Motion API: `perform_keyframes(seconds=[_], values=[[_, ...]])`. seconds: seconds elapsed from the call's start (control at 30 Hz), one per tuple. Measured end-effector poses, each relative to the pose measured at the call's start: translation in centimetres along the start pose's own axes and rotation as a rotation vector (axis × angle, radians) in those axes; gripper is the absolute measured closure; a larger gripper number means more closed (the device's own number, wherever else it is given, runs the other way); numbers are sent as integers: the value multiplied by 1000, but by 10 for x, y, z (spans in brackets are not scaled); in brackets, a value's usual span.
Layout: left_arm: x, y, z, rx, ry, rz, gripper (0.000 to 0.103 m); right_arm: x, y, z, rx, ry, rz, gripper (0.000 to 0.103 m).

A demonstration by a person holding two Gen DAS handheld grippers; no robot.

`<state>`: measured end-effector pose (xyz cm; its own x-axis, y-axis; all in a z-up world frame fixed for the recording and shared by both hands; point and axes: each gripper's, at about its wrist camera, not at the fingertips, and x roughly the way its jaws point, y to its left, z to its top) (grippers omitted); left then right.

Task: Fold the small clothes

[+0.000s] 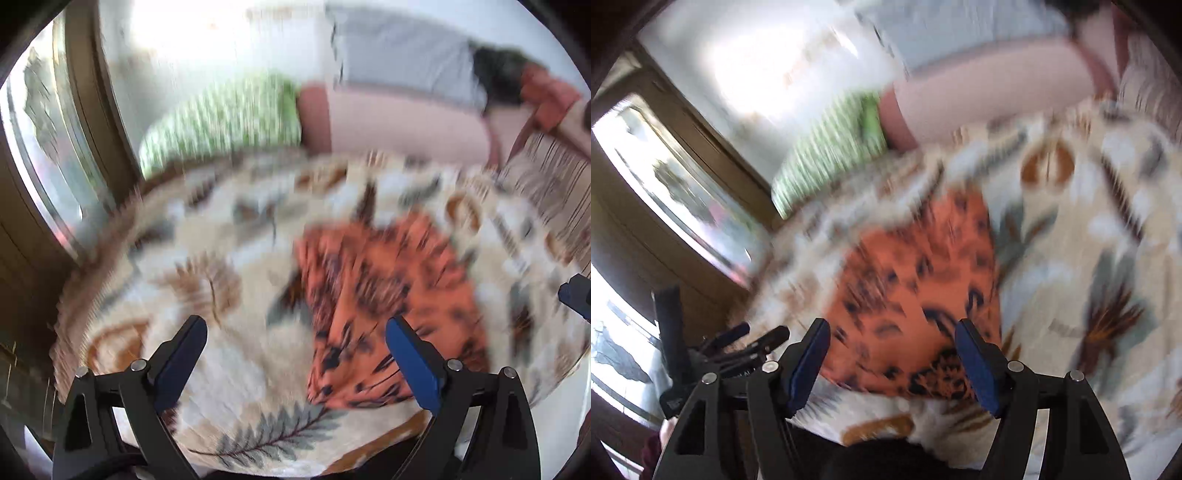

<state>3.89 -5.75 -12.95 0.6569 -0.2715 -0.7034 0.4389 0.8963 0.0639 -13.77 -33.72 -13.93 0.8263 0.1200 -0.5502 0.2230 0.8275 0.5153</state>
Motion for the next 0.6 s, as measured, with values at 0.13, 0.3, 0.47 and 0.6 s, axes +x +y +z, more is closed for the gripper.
perform_keyframes(seconds=[0.13,0.3,0.47,0.6], values=[[-66,0,18,-19,-160,-34,2,-58,22,15,-45,-158,-66,30],[-96,-3,23,-33,-214,2,2,-89,33,11,-94,-227,-204,30],[-115,8,21,-74,-241,54,2,-86,55,2,-163,-225,-231,29],[-118,22,17,-104,-256,108,2,-75,69,-8,-194,-219,-226,29]])
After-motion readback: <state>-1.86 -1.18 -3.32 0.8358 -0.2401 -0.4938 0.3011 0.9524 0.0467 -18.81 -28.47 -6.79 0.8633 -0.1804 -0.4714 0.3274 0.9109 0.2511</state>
